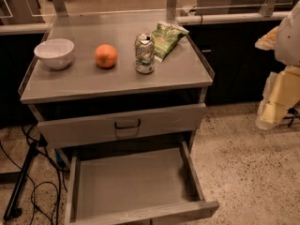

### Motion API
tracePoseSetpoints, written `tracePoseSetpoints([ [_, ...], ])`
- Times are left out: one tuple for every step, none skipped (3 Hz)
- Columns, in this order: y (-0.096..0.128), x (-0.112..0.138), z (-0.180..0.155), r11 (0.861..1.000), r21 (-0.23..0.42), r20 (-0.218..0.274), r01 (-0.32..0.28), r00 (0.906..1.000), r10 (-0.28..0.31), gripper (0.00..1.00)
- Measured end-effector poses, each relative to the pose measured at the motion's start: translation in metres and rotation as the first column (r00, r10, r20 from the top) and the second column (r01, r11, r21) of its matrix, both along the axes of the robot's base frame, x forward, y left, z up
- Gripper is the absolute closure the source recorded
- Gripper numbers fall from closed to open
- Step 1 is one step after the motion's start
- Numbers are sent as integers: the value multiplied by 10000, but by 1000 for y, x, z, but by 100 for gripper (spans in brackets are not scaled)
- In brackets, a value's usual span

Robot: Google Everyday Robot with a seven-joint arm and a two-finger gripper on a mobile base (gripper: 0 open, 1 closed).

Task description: Place 7up can into middle drawer

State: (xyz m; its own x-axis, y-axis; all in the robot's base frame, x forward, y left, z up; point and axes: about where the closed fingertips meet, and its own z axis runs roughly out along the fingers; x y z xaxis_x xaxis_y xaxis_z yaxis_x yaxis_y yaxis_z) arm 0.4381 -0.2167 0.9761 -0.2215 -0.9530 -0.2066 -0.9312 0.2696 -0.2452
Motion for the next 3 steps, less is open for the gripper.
tracePoseSetpoints([
  [0, 0, 0, 10000, 1, 0, 1, 10000, -1, 0],
  [5, 10, -9, 9993, 349, -123, 168, 9998, -164, 0],
  [15, 46, -46, 9962, 714, -559, 505, 9974, -466, 0],
])
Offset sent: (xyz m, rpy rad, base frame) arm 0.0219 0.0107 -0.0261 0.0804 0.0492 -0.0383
